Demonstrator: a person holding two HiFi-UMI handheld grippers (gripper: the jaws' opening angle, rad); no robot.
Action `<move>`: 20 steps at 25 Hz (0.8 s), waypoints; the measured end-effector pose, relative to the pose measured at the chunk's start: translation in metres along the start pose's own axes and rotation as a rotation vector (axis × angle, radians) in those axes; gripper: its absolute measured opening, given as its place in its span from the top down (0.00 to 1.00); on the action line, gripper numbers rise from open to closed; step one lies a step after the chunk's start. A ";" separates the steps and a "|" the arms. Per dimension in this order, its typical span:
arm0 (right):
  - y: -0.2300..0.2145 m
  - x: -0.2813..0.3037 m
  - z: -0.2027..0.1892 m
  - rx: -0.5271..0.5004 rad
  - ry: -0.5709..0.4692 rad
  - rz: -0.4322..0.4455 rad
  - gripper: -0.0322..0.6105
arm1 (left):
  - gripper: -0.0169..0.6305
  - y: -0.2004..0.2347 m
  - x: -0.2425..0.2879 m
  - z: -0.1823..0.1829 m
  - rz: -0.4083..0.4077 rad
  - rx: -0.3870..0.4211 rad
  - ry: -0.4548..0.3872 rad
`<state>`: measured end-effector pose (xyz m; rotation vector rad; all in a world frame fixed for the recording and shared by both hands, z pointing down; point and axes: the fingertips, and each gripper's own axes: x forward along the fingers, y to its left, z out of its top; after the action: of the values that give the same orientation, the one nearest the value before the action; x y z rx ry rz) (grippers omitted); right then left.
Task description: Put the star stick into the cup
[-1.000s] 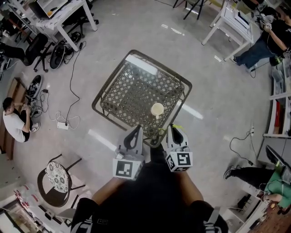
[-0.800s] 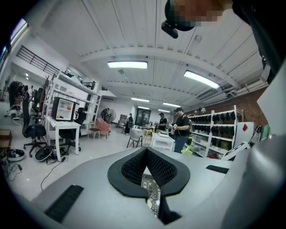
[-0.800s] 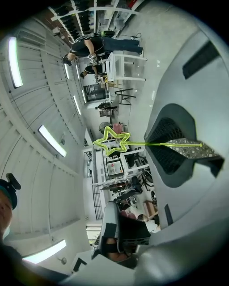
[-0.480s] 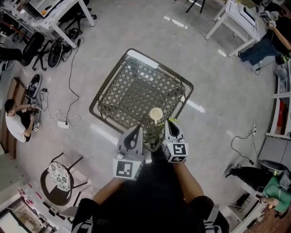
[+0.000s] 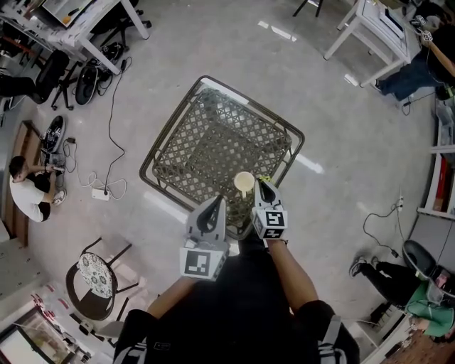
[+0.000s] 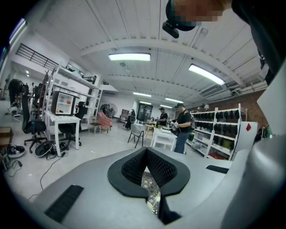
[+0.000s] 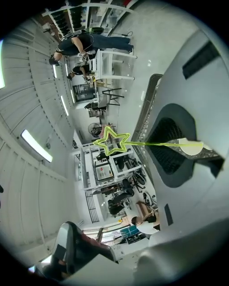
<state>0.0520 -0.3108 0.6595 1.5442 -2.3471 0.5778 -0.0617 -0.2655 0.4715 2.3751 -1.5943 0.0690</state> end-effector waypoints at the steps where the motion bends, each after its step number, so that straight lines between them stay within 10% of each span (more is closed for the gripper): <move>1: -0.002 0.005 -0.004 -0.001 0.008 0.001 0.92 | 0.95 0.000 0.002 0.000 0.002 0.000 0.001; 20: -0.021 0.057 -0.076 0.036 0.229 0.004 0.92 | 0.95 0.002 0.020 -0.003 0.018 -0.012 0.022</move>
<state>0.0496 -0.3283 0.7550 1.4061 -2.1799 0.7581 -0.0554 -0.2834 0.4785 2.3429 -1.6022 0.0888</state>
